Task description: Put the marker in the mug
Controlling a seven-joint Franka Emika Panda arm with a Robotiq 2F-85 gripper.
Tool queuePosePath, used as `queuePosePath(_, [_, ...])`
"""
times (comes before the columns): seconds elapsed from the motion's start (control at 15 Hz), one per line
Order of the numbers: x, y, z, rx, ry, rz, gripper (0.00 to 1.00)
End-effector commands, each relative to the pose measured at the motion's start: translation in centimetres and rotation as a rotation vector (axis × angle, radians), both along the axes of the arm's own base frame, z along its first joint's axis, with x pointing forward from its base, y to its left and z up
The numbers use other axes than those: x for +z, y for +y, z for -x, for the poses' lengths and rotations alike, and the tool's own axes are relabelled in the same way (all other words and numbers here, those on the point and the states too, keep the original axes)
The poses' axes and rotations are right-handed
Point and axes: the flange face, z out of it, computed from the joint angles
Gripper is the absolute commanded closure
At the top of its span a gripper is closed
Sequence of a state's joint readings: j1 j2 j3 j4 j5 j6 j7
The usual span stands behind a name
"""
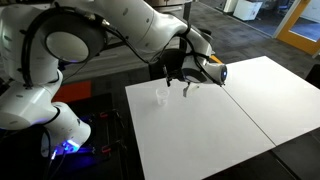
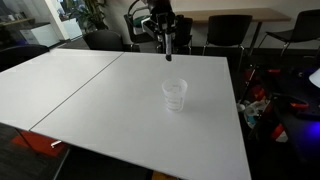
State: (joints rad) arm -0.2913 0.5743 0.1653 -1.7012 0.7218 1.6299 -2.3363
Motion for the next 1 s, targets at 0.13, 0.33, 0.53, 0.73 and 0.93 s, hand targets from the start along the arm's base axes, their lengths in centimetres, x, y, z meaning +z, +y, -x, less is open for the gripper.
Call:
queuePosePath(0.13, [-2.6, 1.3, -1.1, -0.011, 0.031, -0.041, 0.95])
queuePosePath(0.33, [-4.4, 2.0, -1.0, 0.015, 0.069, -0.069, 0.95])
queuePosePath(0.53, [-6.0, 2.0, -0.8, 0.025, 0.090, -0.091, 0.95])
queuePosePath(0.73, [-7.4, 1.8, -0.6, 0.021, 0.113, -0.106, 0.95])
queuePosePath(0.93, [-8.6, 1.5, -0.4, 0.014, 0.139, -0.117, 0.95])
